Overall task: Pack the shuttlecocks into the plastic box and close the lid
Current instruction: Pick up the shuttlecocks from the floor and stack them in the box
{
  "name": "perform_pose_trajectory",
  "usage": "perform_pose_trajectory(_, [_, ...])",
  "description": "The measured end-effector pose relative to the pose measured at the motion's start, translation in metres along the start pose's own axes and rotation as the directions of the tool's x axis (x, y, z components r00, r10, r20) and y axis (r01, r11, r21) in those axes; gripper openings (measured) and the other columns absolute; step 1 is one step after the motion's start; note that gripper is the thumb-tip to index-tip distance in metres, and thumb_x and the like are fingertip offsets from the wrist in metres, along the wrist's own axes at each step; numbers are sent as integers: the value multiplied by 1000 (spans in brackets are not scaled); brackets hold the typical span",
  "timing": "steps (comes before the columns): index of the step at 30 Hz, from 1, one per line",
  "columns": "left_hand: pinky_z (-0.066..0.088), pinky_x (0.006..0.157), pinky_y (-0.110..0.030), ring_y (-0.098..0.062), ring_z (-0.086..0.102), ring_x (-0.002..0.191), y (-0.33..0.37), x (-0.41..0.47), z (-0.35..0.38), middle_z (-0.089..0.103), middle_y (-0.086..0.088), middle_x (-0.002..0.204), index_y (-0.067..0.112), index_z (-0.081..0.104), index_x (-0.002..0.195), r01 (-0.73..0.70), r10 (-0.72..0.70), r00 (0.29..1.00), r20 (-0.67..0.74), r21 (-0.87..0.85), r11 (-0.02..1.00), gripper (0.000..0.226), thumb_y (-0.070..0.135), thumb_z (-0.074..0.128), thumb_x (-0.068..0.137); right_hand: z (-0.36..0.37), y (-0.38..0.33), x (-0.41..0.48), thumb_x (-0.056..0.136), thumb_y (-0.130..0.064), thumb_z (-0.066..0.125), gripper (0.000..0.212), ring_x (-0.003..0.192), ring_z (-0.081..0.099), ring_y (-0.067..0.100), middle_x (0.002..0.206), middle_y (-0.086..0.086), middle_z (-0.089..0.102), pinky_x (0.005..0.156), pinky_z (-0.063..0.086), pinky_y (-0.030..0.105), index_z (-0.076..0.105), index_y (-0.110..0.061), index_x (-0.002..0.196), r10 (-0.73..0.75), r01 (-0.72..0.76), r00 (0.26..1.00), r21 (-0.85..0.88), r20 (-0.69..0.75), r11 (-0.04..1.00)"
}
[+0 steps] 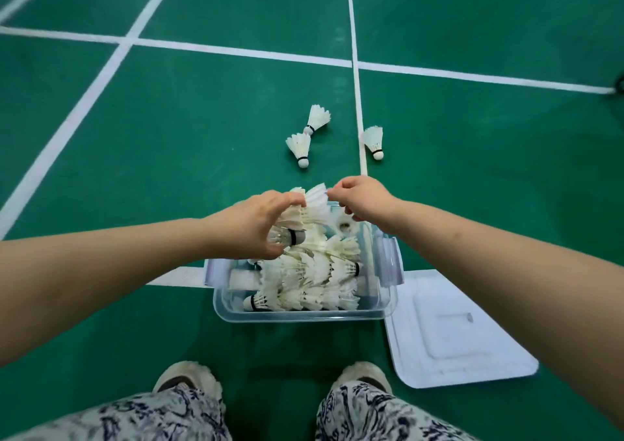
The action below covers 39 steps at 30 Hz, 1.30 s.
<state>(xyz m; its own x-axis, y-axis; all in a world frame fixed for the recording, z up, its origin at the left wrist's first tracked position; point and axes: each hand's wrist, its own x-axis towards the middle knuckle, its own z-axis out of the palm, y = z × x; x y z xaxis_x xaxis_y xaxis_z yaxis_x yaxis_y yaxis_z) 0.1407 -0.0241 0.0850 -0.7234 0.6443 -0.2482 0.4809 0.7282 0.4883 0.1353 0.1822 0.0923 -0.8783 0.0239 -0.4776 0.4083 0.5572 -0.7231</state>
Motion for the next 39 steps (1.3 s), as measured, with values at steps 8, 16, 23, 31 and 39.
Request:
perform_pose_trajectory(8, [30, 97, -20, -11, 42, 113, -17, -8, 6, 41, -3, 138, 30, 28, 134, 78, -78, 997, -7, -28, 997, 73, 25, 72, 75, -12, 32, 0, 82, -26, 57, 22, 65, 46, 18, 63, -4, 52, 64, 40, 31, 46, -23, 63, -124, 81, 971, -206, -205, 975])
perform_pose_trajectory(16, [26, 95, -17, -14, 38, 125, -12, -13, 13, 37, -2, 142, 28, 26, 136, 122, -125, 992, -22, -84, 989, 76, 23, 71, 76, 26, 60, -25, 92, -56, 41, 60, 54, 41, 21, 55, 2, 40, 48, 31, 27, 36, -11, 52, -57, 83, 996, -809, 61, 582])
perform_pose_trajectory(23, [24, 94, -14, -11, 36, 125, -10, -15, 14, 34, 1, 143, 29, 26, 136, 117, -120, 992, -26, -106, 987, 75, 24, 71, 76, 41, 62, -10, 90, -41, 50, 37, 64, 49, 23, 64, 1, 47, 46, 30, 25, 46, -12, 67, -93, 99, 994, -775, 52, 624])
perform_pose_trajectory(31, [26, 90, -15, -2, 33, 106, -18, -17, 18, 36, -1, 142, 28, 26, 136, 126, -128, 992, -11, -120, 985, 76, 24, 72, 76, 42, 72, -3, 89, -11, 43, 13, 72, 52, 30, 76, 7, 50, 54, 33, 29, 50, -8, 78, -182, 179, 980, -784, 86, 595])
perform_pose_trajectory(39, [25, 89, -14, 0, 32, 108, -16, -16, 17, 34, 3, 145, 29, 26, 136, 115, -120, 992, -30, -141, 983, 76, 23, 71, 76, 25, 57, -22, 87, -18, 42, 18, 70, 57, 31, 74, 11, 58, 58, 43, 35, 48, -11, 71, -203, 105, 960, -426, -192, 899])
